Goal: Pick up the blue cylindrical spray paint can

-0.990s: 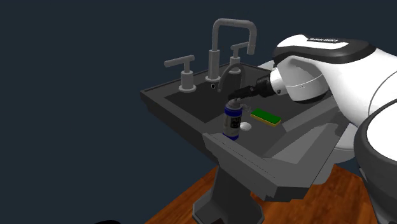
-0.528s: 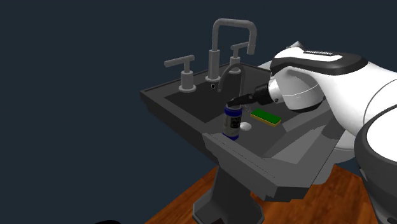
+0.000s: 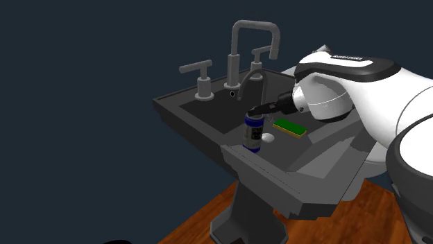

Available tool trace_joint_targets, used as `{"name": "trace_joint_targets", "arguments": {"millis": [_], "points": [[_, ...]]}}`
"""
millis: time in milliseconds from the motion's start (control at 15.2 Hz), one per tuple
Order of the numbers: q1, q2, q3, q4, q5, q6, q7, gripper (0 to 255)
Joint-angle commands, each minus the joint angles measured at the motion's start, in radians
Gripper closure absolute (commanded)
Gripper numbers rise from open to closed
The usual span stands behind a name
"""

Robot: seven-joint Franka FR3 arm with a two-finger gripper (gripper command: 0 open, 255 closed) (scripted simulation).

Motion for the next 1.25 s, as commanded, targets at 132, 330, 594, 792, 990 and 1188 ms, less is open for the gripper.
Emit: {"name": "trace_joint_targets", "arguments": {"millis": [132,330,594,792,990,1188], "points": [[-0.006,0.006,0.006,0.001,0.002,-0.007,0.005,255],[-0.014,0.022,0.023,0.017,0.008,-0.029,0.023,255],[-0.023,0.041,0.045,0.042,0.016,-0.06,0.046,255],[-0.028,0.054,0.059,0.063,0.021,-0.084,0.064,255],[-0.032,0.067,0.073,0.086,0.025,-0.108,0.082,255],[-0.033,0.071,0.078,0.095,0.027,-0.117,0.089,255]]}}
